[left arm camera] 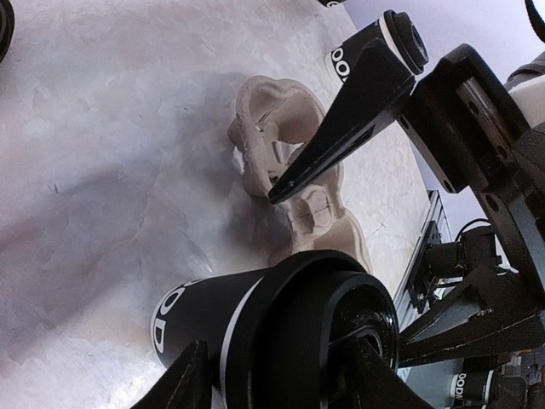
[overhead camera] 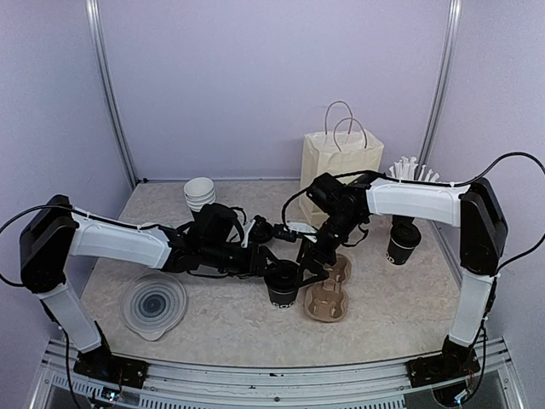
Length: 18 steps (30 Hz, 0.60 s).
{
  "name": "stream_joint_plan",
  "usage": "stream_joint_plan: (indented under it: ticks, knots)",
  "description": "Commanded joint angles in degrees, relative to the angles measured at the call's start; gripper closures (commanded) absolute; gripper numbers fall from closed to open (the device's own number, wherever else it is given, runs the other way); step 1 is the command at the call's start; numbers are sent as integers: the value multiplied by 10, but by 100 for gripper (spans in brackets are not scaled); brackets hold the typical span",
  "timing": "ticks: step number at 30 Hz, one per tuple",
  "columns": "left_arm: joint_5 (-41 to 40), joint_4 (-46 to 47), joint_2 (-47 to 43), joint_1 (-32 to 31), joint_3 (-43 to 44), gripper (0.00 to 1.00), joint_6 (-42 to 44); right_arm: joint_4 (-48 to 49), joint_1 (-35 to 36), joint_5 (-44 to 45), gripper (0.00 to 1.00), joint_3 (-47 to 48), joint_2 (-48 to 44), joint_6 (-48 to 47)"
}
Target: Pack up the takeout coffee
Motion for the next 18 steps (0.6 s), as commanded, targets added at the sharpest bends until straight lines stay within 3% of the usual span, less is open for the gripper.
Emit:
stream_joint_plan:
  ticks: [1, 7, 18]
  knots:
    - [2, -6, 5, -13, -25, 49, -18, 7, 5, -11, 0, 17, 15, 15]
    - [-5, 2, 6, -14, -42, 51, -32, 18, 9, -3, 0, 11, 29, 36]
    - [-12, 9, 9, -11, -65, 55, -44, 47, 8, 182, 1, -23, 88, 90]
